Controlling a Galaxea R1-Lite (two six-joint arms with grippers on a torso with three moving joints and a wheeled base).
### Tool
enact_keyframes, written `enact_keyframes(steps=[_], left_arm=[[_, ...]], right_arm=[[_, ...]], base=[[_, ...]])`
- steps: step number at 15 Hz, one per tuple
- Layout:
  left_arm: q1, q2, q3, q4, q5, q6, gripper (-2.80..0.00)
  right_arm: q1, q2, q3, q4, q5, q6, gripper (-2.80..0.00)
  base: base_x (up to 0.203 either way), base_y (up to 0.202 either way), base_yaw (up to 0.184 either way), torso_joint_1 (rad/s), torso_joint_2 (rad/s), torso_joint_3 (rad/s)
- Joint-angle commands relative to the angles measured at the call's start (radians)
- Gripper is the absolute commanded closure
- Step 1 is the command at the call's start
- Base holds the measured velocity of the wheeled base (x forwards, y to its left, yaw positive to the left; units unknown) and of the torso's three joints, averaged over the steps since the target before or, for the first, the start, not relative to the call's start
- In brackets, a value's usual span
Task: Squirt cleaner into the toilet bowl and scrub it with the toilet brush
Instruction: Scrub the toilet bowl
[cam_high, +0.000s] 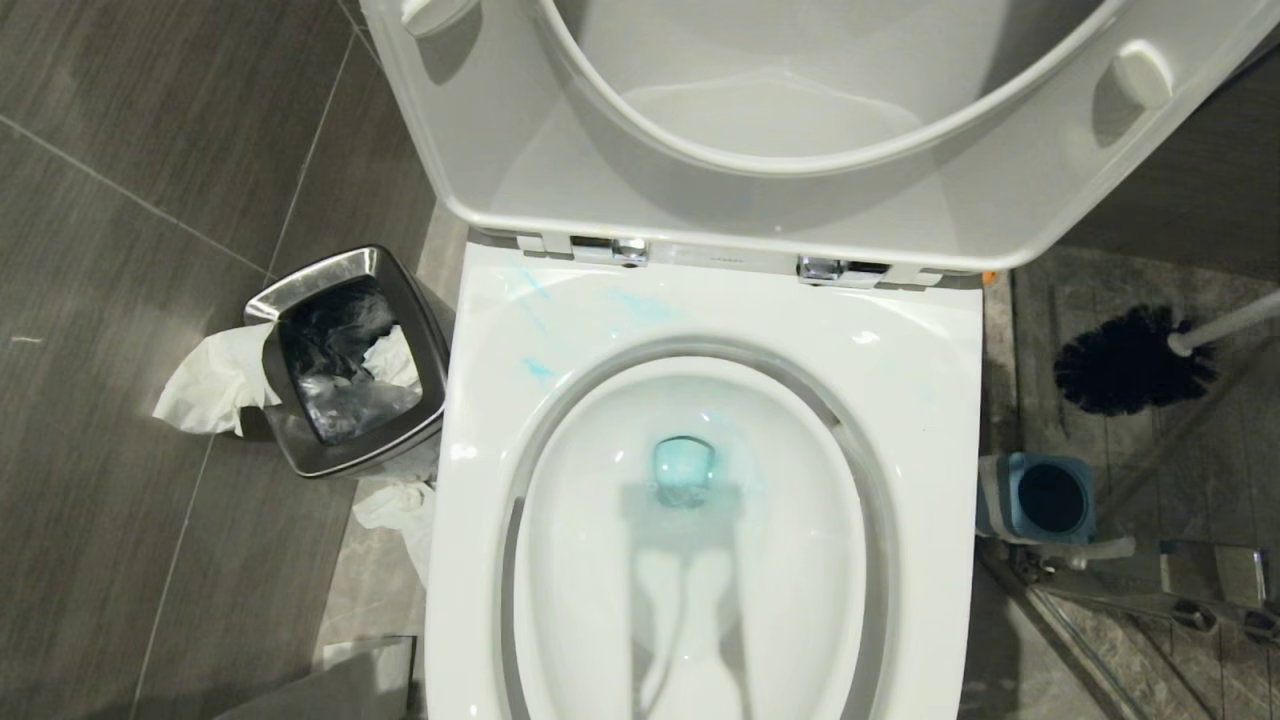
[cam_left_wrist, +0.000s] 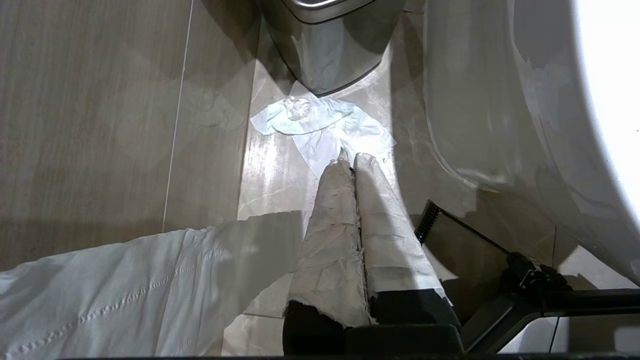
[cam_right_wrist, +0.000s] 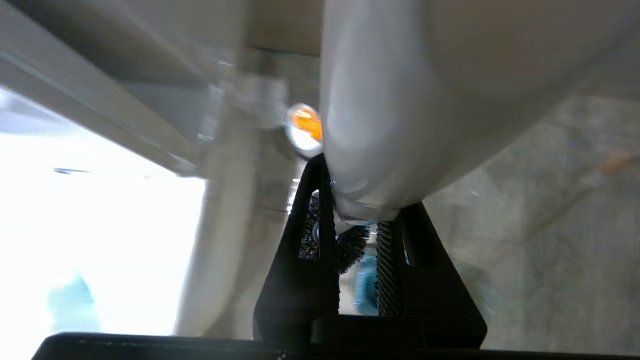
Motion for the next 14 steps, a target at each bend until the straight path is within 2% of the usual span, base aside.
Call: enact_keyframes(steps=[1, 3, 9, 12, 14], left_arm=[[0.0, 0.001, 0.002, 0.0, 0.0, 0.0, 0.0], [0.0, 0.001, 0.002, 0.0, 0.0, 0.0, 0.0], [0.0, 0.001, 0.002, 0.0, 0.0, 0.0, 0.0], [0.0, 0.001, 0.002, 0.0, 0.0, 0.0, 0.0], [0.0, 0.001, 0.002, 0.0, 0.0, 0.0, 0.0]], right_arm=[[0.045, 0.014, -0.184, 0.193, 0.019, 0.024, 0.0], [0.093, 0.003, -0.298, 0.376, 0.054, 0.044, 0.0], [0.105, -0.013, -0.559, 0.672, 0.237, 0.038, 0.0], [0.105, -0.012, -0.621, 0.723, 0.274, -0.12, 0.0], [0.105, -0.013, -0.669, 0.778, 0.322, -0.162, 0.0]], base=[[0.0, 0.0, 0.0, 0.0, 0.0, 0.0], [0.0, 0.0, 0.0, 0.0, 0.0, 0.0], [0.0, 0.0, 0.0, 0.0, 0.0, 0.0], [0.0, 0.0, 0.0, 0.0, 0.0, 0.0], [0.0, 0.0, 0.0, 0.0, 0.0, 0.0]])
